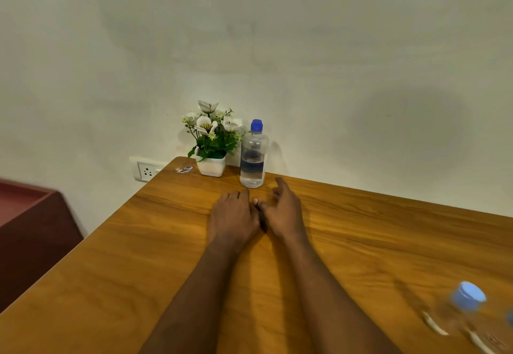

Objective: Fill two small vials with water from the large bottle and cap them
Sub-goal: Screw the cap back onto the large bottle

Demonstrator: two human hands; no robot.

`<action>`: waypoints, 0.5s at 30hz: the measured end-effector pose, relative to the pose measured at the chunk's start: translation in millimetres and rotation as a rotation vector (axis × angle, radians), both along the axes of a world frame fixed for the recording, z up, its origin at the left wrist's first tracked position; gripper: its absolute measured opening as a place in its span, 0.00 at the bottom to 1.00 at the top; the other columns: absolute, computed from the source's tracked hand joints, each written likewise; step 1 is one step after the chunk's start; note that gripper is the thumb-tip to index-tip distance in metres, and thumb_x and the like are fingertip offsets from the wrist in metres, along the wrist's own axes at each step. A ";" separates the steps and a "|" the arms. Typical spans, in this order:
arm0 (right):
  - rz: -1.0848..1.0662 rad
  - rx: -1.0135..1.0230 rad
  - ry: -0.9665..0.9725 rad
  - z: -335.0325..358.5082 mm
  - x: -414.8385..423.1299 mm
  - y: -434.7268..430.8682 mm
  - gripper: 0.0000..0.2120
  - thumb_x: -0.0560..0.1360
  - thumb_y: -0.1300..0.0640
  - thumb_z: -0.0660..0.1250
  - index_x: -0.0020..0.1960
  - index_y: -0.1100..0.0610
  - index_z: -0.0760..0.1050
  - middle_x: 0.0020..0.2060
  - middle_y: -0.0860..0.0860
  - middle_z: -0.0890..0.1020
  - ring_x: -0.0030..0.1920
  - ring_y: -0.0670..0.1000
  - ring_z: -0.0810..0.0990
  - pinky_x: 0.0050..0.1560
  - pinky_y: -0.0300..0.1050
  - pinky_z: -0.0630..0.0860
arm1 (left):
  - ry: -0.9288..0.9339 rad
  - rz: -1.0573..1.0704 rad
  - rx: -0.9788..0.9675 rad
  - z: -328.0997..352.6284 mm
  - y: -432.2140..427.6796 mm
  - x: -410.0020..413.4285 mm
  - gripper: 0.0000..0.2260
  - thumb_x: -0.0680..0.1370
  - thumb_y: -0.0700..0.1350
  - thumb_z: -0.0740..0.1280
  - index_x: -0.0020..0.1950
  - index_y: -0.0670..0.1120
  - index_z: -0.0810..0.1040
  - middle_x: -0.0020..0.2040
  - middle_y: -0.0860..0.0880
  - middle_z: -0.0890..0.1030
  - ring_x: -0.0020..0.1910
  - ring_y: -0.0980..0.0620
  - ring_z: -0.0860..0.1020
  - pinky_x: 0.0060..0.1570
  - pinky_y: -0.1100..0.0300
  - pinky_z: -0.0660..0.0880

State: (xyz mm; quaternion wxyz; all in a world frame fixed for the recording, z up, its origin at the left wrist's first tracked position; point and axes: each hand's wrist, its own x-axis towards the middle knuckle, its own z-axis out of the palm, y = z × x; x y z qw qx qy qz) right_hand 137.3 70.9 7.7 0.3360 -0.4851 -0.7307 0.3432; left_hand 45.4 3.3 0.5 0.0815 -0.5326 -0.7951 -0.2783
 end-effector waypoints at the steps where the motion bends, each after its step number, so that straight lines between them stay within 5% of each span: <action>1: 0.002 -0.007 0.010 0.9 5.0 -5.7 0.39 0.74 0.52 0.74 0.78 0.52 0.58 0.73 0.55 0.71 0.71 0.55 0.71 0.68 0.51 0.73 | -0.006 -0.008 -0.014 0.8 -5.5 5.2 0.17 0.80 0.52 0.56 0.64 0.47 0.72 0.58 0.47 0.78 0.55 0.51 0.73 0.53 0.56 0.71; 15: -0.004 -0.069 0.189 5.3 116.2 -125.9 0.19 0.78 0.59 0.68 0.68 0.59 0.74 0.60 0.56 0.82 0.59 0.50 0.80 0.56 0.38 0.75 | -0.380 -0.126 0.107 13.4 -118.3 127.3 0.11 0.79 0.46 0.62 0.58 0.46 0.79 0.52 0.47 0.80 0.51 0.48 0.77 0.52 0.52 0.73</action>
